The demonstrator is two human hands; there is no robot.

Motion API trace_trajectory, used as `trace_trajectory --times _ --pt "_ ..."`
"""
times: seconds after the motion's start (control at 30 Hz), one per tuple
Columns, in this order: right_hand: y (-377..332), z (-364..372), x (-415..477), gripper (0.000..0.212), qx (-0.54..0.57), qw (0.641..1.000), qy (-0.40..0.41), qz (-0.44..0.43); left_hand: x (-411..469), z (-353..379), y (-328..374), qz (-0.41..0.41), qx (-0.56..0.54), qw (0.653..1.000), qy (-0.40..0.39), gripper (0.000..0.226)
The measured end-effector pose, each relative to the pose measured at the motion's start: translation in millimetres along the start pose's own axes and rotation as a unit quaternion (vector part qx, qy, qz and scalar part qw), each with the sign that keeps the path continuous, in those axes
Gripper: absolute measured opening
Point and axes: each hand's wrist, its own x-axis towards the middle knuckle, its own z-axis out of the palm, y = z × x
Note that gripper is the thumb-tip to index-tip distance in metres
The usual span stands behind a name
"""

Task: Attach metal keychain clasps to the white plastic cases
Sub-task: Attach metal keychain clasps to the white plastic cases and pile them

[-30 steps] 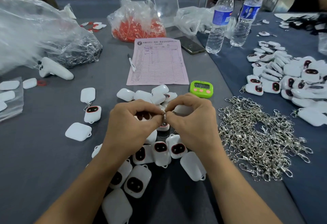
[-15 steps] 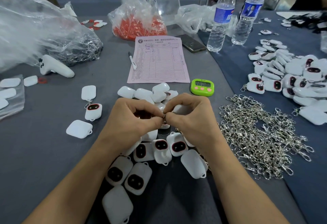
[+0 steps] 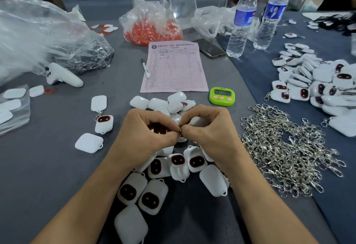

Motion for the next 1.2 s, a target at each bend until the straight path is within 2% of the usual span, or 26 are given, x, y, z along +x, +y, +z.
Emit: trace_trajectory --times 0.27,0.5,0.57,0.63,0.7,0.8,0.87,0.97,1.03,1.13,1.2 --pt "-3 1 -2 0.023 0.019 1.000 -0.014 -0.008 -1 2 -2 0.001 0.031 0.999 0.024 0.011" --pt "-1 1 -2 0.018 -0.001 1.000 -0.009 -0.029 -3 6 1 -0.003 0.006 0.999 0.044 0.006" --pt "-1 1 -1 0.016 0.006 1.000 0.011 -0.018 -4 10 1 0.001 0.020 0.997 0.080 0.012" --pt "1 -1 0 0.011 0.020 0.998 0.058 0.018 -5 11 2 0.008 0.075 0.987 0.144 0.009" --pt "2 -4 3 0.012 0.017 0.994 0.086 0.066 -4 7 1 0.050 0.208 0.959 0.187 0.003" --pt "2 -5 5 0.023 0.065 0.990 0.064 0.111 -5 3 -3 0.118 0.411 0.892 0.149 0.008" --pt "2 -4 5 0.027 0.078 0.987 0.062 0.126 -6 6 -7 0.123 0.452 0.877 0.107 0.011" --pt "3 -5 4 0.027 0.060 0.989 0.047 0.125 -6 9 -9 0.102 0.447 0.886 0.071 0.007" --pt "4 -6 3 0.027 0.038 0.993 0.030 0.110 -4 8 -11 0.078 0.423 0.901 0.050 0.015" --pt "7 -6 4 0.029 -0.044 0.995 0.031 0.078 -3 5 -14 0.072 0.369 0.926 0.041 0.017" --pt "8 -6 4 0.031 -0.054 0.995 0.036 0.075 -2 4 -17 0.070 0.343 0.936 0.044 0.017"
